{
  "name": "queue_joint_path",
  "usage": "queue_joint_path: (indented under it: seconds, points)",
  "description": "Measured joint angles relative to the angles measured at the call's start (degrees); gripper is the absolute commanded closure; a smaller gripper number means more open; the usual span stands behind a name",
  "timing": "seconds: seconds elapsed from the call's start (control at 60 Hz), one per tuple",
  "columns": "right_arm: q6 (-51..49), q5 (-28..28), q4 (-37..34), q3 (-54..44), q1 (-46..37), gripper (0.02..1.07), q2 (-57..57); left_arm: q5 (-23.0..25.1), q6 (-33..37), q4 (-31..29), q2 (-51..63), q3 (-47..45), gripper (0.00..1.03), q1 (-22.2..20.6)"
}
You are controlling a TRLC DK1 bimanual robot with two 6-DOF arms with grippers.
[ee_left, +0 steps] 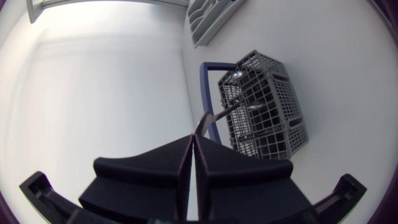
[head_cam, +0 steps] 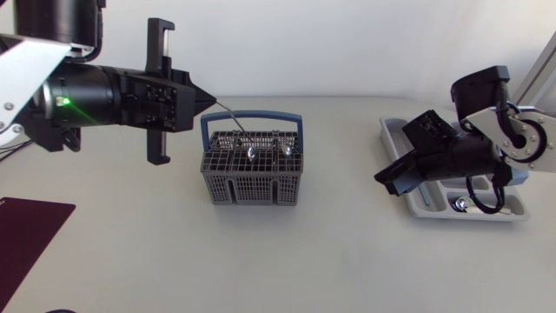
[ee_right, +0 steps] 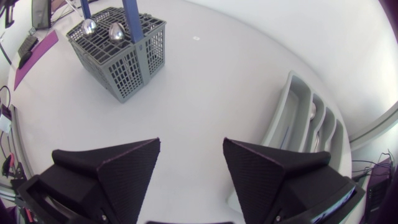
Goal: Transfer all utensils from the basket to the drawer tray.
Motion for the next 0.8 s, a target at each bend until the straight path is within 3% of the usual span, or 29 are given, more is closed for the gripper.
queue_joint_path:
  seconds: [0.15,0.35,0.517,0.8]
  points:
    - [0.0,0.0,-0.98,-0.02,0.5,0.33,-2.67,-0.44,-6.78,-3.72,-3.23,0.02,1.0,-2.69]
    - [0.0,-0.09,-2.4,-1.73,3.04,0.33,-7.15,-0.9,-23.39,-11.8,-2.86,3.91,1.0,-7.28]
    - [0.24,-0.9,-3.91,-2.23,8.57,0.33,-12.79,-1.09,-42.32,-17.51,3.45,9.68,1.0,-11.28]
    - [1.36,-0.87,-5.4,-2.23,20.26,0.33,-17.4,2.45,-62.62,-24.13,15.34,15.85,1.0,-14.58]
